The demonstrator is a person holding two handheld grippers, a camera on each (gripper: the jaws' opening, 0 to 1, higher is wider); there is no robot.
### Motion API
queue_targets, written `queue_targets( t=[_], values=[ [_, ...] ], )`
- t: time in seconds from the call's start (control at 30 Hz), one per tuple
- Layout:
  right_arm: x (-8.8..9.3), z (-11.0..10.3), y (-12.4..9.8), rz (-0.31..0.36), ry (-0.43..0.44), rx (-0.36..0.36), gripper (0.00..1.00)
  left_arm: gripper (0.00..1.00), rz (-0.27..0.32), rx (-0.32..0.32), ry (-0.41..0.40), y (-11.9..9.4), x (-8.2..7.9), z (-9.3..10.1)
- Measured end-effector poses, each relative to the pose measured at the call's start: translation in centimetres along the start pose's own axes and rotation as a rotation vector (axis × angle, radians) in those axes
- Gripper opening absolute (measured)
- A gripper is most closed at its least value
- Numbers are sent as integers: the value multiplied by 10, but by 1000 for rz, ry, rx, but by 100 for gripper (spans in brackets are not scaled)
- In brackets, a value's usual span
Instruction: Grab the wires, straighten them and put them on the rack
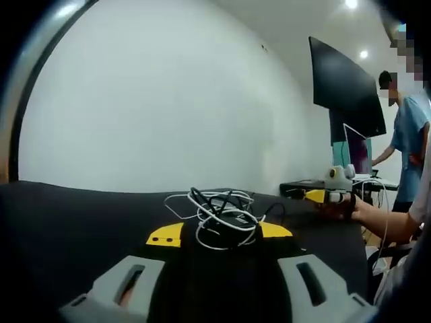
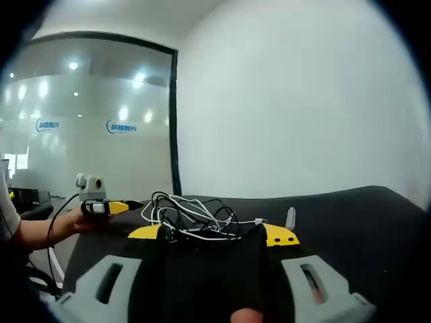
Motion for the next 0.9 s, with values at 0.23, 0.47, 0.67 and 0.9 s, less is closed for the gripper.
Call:
queue_targets(
  t=[0.23, 0.47, 0.67, 0.9],
  values=[
    [1, 0, 0, -17, -20, 7, 53, 36, -33, -3, 10, 2, 4, 2],
    [1, 5, 0, -13, -7, 15, 53, 36, -14, 8, -3, 2, 2, -1],
    [-11, 17, -7, 85, 166, 45, 53, 36, 16, 25, -5, 0, -2, -1],
    [-16, 34, -14, 139, 263, 98, 48, 37, 0, -6, -28, 1, 2, -9]
  ],
)
Point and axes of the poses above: the point that each gripper's makers call its tool centre point, and the gripper's own axes: y roughly forward along the fingers, z roughly to its right, x roughly out of its underside, the point moved 5 cm from there along -y, roughly backward along the fingers
